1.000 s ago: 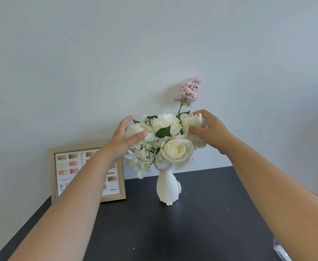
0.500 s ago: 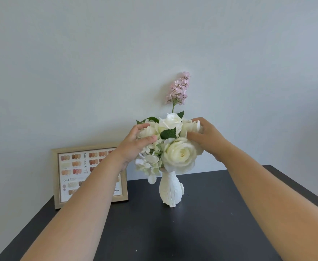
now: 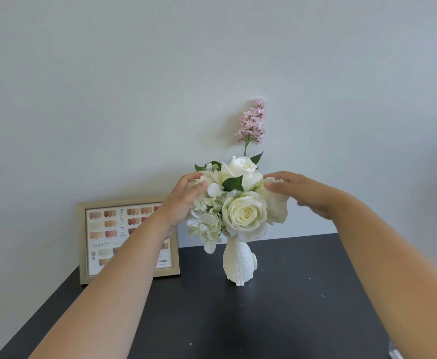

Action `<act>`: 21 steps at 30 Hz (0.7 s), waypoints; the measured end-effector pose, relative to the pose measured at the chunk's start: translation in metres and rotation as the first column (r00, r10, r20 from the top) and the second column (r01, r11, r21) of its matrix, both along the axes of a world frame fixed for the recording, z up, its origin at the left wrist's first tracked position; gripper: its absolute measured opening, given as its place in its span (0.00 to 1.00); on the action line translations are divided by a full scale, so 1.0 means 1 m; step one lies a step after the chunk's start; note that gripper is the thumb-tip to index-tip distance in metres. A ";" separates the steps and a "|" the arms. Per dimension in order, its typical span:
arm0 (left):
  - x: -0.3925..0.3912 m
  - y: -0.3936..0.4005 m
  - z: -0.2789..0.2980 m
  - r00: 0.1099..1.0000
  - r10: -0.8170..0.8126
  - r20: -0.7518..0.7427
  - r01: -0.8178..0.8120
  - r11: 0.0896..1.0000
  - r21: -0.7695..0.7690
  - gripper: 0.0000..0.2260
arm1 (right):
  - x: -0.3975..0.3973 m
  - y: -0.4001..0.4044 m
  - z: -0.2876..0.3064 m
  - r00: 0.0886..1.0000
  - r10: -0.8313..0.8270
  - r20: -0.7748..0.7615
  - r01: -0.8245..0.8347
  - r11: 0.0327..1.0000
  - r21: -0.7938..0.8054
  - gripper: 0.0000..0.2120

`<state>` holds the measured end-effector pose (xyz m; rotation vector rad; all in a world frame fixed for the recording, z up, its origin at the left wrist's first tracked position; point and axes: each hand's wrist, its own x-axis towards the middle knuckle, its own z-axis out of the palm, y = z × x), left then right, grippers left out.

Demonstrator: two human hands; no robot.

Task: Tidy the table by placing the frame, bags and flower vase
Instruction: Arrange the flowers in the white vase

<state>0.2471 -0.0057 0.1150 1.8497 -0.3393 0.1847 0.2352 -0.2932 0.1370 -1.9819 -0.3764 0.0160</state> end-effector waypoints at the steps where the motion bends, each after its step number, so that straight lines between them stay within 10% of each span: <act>1: 0.000 0.001 0.001 1.000 0.018 0.018 -0.018 1.000 0.008 0.18 | 0.003 -0.003 0.007 1.000 -0.030 0.008 0.030 0.999 0.032 0.22; 6: -0.010 -0.002 0.008 0.966 0.054 0.254 -0.073 0.995 0.068 0.17 | 0.043 0.004 0.046 0.955 -0.298 0.005 0.290 0.933 0.213 0.20; 21: -0.030 -0.012 -0.005 0.876 -0.041 0.481 -0.267 0.788 0.554 0.25 | 0.103 0.061 0.072 0.943 -0.333 -0.012 0.332 0.942 -0.036 0.05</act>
